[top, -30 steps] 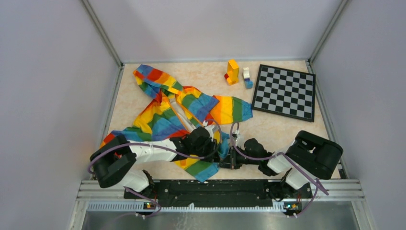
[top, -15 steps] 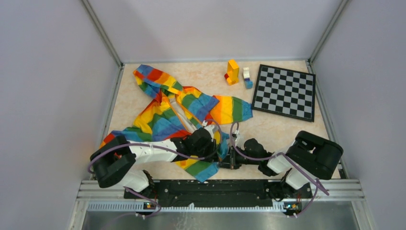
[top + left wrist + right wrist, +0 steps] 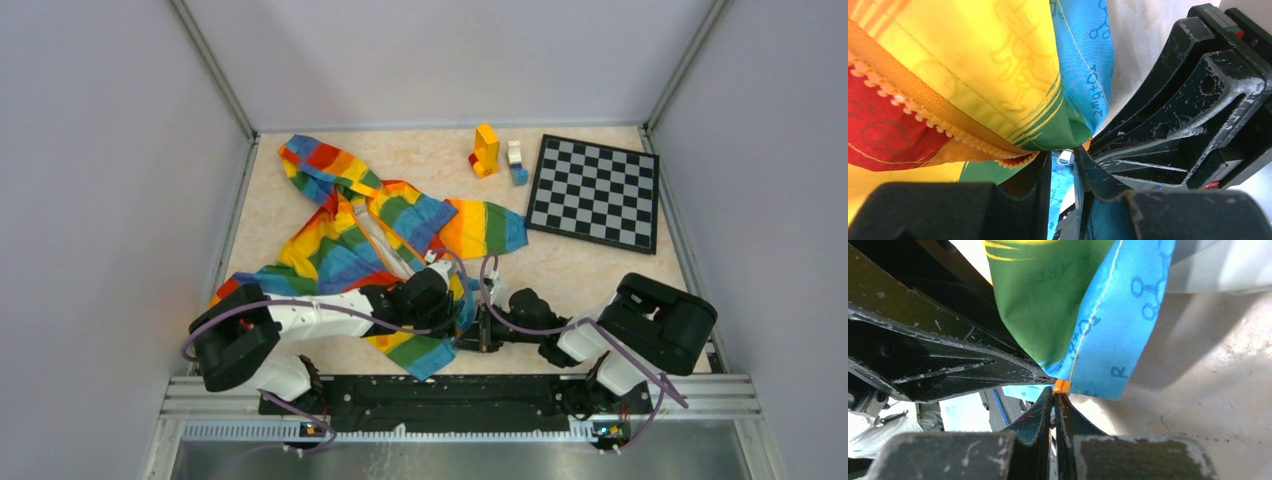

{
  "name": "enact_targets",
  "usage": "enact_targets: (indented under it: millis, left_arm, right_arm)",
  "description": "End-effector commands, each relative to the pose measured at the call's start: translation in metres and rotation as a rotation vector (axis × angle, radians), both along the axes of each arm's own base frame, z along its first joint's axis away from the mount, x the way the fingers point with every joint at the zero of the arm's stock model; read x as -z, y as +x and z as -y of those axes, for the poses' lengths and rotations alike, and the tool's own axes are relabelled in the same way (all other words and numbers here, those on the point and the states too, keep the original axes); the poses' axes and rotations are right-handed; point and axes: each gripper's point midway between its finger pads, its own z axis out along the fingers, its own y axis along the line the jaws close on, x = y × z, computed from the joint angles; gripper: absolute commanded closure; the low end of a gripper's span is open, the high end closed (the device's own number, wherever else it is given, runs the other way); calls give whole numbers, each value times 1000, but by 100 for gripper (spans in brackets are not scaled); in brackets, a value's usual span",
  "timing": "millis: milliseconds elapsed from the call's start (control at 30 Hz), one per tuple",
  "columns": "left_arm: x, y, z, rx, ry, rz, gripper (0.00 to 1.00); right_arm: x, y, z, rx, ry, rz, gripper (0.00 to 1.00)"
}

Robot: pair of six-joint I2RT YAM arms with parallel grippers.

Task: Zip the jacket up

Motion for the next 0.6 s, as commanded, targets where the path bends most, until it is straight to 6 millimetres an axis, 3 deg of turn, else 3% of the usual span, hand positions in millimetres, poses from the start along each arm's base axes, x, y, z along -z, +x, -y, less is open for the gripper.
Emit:
enact_targets:
  millis: [0, 567]
  left_arm:
    - [-3, 3, 1, 20, 23, 20, 73]
    - [15, -17, 13, 179, 94, -51, 62]
  right_arm:
    - [-23, 7, -16, -26, 73, 69, 100]
    - [-9, 6, -11, 8, 21, 12, 100]
